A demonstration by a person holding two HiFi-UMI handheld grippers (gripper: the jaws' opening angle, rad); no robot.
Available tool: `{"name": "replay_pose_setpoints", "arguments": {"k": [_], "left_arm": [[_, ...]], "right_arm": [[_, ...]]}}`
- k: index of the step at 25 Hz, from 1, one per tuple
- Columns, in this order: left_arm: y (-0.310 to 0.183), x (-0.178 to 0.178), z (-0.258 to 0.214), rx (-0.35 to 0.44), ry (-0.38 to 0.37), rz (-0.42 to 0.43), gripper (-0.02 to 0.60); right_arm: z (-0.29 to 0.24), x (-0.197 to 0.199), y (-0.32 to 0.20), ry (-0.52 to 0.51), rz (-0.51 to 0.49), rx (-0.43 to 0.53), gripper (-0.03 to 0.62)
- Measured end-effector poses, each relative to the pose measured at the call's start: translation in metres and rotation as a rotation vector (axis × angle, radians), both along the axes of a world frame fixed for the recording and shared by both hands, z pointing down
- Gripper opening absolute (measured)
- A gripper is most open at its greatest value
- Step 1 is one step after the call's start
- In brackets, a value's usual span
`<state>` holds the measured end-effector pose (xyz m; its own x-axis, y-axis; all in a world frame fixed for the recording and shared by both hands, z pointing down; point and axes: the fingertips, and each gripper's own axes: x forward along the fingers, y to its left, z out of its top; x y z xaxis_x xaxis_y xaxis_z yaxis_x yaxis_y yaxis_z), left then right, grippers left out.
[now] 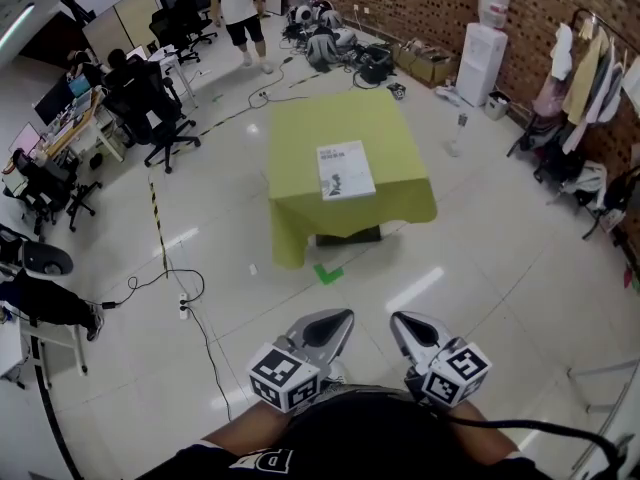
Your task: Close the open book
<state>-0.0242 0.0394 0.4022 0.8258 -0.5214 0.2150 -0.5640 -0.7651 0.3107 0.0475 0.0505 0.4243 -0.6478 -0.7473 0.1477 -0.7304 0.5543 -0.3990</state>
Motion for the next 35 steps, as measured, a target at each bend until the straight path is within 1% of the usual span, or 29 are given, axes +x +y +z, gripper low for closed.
{"name": "replay_pose_setpoints", "arguments": {"k": [5, 9, 11, 14, 17, 21, 28, 31, 35], "left_arm": [[-0.029, -0.025, 0.011, 0.002, -0.012, 0.059, 0.008], [-0.049, -0.042, 0.012, -0.019, 0.025, 0.049, 0.008], [-0.054, -0.046, 0.009, -0.015, 0.035, 0.055, 0.008], [-0.066, -0.051, 0.01, -0.013, 0.034, 0.059, 0.008], [-0.078, -0.055, 0.012, -0.023, 0.033, 0.042, 0.008], [-0.094, -0.056, 0.011, -0.009, 0.023, 0.022, 0.008], [-0.141, -0.058, 0.014, -0.006, -0.014, -0.081, 0.008], [-0.171, -0.049, 0.01, 0.013, -0.021, -0.123, 0.008], [-0.206, -0.023, 0.004, 0.03, -0.022, -0.156, 0.008]], "right_arm": [[0.003, -0.035, -0.031, 0.031, 0.007, 0.001, 0.006], [0.001, -0.044, -0.044, 0.062, 0.028, -0.019, 0.006], [0.0, -0.046, -0.05, 0.07, 0.04, -0.027, 0.006], [0.001, -0.055, -0.059, 0.092, 0.019, -0.029, 0.006], [-0.002, -0.06, -0.071, 0.104, 0.001, -0.019, 0.006], [-0.001, -0.059, -0.097, 0.088, -0.017, -0.013, 0.006], [-0.006, -0.055, -0.156, 0.065, -0.104, 0.008, 0.006], [-0.008, -0.043, -0.184, 0.058, -0.133, 0.023, 0.006], [-0.009, -0.016, -0.219, 0.043, -0.154, 0.023, 0.006]]}}
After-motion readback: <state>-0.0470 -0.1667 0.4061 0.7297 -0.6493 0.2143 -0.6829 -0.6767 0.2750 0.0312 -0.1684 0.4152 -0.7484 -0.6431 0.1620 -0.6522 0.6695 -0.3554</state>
